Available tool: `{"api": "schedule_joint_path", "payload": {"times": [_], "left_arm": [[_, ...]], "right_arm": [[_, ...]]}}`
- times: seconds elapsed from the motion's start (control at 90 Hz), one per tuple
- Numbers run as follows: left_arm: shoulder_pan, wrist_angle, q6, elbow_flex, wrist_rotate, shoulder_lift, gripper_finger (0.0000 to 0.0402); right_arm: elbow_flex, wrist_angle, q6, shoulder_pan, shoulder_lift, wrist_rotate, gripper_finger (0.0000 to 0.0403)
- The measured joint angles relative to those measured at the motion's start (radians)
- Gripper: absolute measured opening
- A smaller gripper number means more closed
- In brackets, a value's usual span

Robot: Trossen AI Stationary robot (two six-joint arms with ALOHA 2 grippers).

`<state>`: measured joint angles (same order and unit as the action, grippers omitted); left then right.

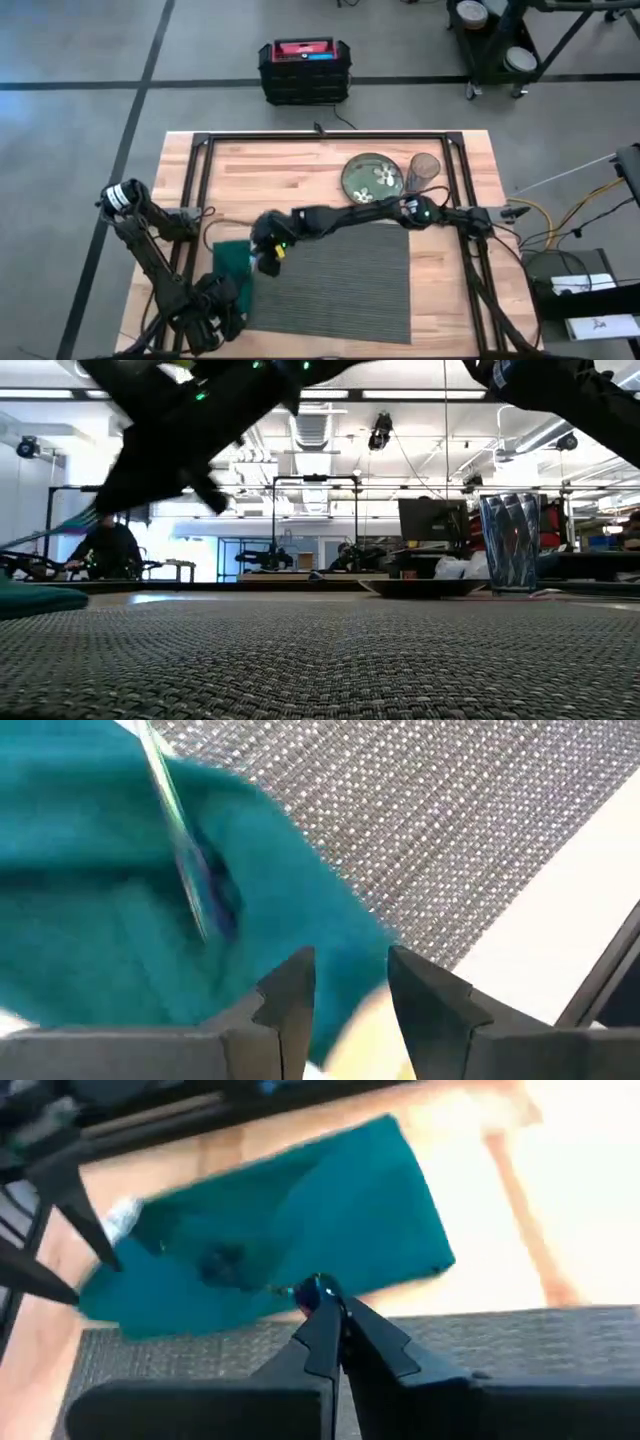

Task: Set table place
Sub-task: Move the the iridescent blue fork to the top right of the table

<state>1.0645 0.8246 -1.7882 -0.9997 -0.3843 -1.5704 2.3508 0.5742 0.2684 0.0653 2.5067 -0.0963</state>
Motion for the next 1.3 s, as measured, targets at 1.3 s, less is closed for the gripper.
{"api": "schedule_joint_path", "payload": {"times": [1.3], "left_arm": [[-0.061, 0.187, -0.054, 0.029, -0.306, -0.070, 0.0114]], "right_arm": [[-0.003, 0.161, 0.094, -0.410, -0.124, -0.026, 0.0000]]}}
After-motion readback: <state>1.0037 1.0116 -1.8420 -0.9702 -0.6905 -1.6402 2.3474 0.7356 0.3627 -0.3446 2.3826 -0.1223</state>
